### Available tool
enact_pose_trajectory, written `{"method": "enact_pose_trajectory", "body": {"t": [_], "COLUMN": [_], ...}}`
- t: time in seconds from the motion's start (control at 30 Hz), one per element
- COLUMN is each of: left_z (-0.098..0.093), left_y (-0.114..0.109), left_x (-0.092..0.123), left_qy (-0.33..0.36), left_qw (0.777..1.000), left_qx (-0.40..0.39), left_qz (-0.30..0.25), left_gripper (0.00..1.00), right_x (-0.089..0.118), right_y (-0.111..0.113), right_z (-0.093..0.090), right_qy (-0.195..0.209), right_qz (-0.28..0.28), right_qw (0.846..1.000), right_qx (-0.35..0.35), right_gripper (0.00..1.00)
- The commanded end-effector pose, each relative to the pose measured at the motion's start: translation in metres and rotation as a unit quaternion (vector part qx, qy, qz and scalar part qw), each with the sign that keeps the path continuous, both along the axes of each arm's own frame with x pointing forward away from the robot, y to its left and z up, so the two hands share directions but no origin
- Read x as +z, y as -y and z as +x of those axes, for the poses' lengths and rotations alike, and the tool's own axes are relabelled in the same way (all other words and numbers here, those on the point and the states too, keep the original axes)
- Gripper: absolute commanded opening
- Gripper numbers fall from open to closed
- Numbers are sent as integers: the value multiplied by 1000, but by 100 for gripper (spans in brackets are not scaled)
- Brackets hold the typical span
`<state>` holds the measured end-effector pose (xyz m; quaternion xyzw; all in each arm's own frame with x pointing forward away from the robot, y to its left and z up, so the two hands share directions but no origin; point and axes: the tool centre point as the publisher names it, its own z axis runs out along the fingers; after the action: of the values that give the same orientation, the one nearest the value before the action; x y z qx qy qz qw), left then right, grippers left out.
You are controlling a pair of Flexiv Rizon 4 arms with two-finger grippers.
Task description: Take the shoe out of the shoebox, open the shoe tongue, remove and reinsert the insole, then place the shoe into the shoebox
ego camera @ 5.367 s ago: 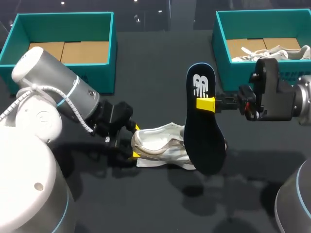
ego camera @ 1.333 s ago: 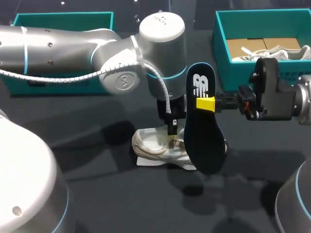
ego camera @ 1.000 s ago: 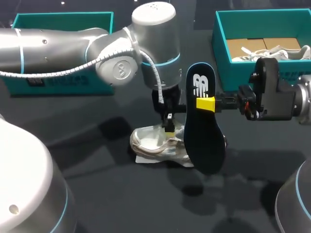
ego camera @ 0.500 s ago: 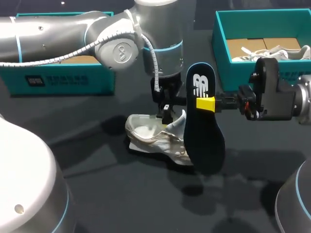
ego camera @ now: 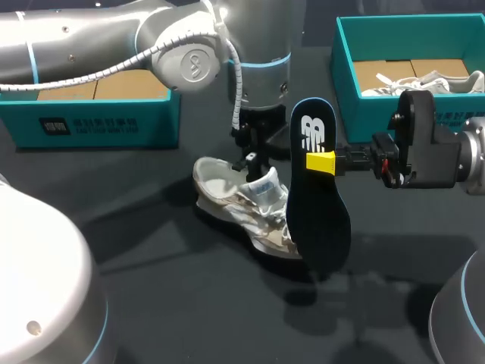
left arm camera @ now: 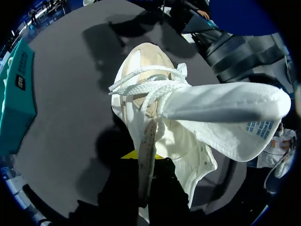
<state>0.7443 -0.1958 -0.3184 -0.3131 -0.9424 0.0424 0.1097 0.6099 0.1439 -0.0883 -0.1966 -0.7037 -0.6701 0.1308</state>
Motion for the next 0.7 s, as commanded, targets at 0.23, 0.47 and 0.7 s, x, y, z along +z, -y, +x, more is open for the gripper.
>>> {"method": "enact_pose_trajectory", "body": {"t": [0.23, 0.47, 0.7], "left_z": [10, 10, -1], "left_y": [6, 6, 3], "left_x": [17, 17, 20], "left_qy": [56, 56, 77], "left_qw": [983, 983, 939], "left_qx": [-170, -170, -325], "left_qz": [-31, -31, -85], "left_gripper": [0, 0, 0], "right_x": [-1, -1, -1], "right_y": [-1, -1, -1], "right_z": [-1, -1, -1], "right_qy": [0, 0, 0], "right_qz": [-1, -1, -1], "right_qw": [1000, 1000, 1000], "right_qx": [-1, -1, -1], "right_gripper": [0, 0, 0]}}
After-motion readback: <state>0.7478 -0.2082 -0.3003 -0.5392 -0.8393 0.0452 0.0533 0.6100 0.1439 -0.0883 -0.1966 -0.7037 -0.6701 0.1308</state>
